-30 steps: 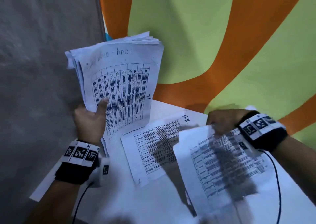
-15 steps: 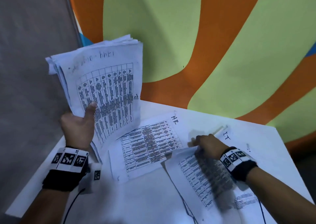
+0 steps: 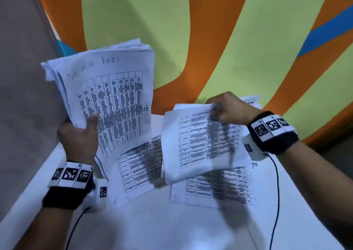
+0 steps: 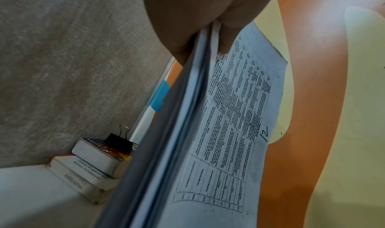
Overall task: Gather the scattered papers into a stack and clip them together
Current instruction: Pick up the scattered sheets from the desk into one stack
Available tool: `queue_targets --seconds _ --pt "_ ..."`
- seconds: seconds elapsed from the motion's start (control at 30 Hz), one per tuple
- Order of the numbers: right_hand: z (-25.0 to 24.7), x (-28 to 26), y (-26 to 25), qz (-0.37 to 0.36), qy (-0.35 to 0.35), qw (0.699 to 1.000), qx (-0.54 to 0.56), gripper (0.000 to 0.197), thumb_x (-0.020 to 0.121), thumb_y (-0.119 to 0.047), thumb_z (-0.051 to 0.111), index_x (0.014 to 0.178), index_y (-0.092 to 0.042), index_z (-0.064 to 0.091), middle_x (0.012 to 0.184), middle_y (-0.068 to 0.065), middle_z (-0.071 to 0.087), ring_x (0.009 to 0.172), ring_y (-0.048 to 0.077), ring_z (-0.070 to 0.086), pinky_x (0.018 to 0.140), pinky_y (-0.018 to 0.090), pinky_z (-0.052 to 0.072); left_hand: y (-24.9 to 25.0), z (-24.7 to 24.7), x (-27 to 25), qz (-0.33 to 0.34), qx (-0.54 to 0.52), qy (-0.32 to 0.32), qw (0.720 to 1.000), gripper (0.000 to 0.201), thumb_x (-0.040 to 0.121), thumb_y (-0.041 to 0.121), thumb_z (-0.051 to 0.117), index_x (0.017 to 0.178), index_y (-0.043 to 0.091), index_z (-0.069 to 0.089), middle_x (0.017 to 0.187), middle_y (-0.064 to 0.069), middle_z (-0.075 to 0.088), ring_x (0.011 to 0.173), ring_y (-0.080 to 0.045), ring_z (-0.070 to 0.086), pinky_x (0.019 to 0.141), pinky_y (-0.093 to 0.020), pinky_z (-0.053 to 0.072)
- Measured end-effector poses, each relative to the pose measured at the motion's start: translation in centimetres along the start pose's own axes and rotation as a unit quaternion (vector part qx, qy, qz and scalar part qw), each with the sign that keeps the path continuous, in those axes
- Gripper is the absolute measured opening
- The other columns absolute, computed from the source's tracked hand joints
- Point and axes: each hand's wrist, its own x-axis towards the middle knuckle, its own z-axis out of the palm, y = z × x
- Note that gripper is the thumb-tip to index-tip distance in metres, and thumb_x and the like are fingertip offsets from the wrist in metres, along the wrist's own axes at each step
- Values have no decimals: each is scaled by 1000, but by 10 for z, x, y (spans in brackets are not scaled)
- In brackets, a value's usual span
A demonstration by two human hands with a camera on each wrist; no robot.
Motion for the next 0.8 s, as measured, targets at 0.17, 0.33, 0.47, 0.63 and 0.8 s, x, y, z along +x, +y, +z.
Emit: queue_targets --seconds 0.17,0.33,0.47,0.63,0.8 --pt "12 50 -57 -33 -109 993 -17 29 80 3 53 60 -16 44 58 4 49 49 17 44 41 25 34 -1 -10 10 10 20 31 999 41 85 28 66 109 -5 63 112 -16 65 98 -18 61 81 -22 43" --pt "42 42 -28 7 -200 980 3 37 85 -5 55 56 -20 39 56 0 42 48 16 33 52 29 31 -15 -40 15 -40 44 56 997 59 82 48 64 56 -1 43 59 -14 48 44 -12 37 39 -23 26" --pt "90 5 39 140 -260 952 -85 18 86 -16 56 73 -4 55 77 15 58 55 18 40 56 28 39 -25 -44 13 -69 56 59 994 56 80 49 66 59 5 40 60 -8 40 55 -16 34 46 -28 26" --pt "142 -35 73 175 -207 953 -131 50 86 -19 60 129 -1 40 133 15 32 120 35 43 89 40 49 -19 -27 7 -58 13 27 998 34 83 34 69 82 1 60 80 -19 61 80 -16 49 67 -31 37" --pt "147 -36 76 181 -190 951 -164 39 84 -23 57 120 -9 50 122 14 45 115 35 42 95 45 40 -15 -14 2 -41 -10 0 999 39 86 23 67 103 -11 62 99 -14 65 89 -16 55 68 -21 40"
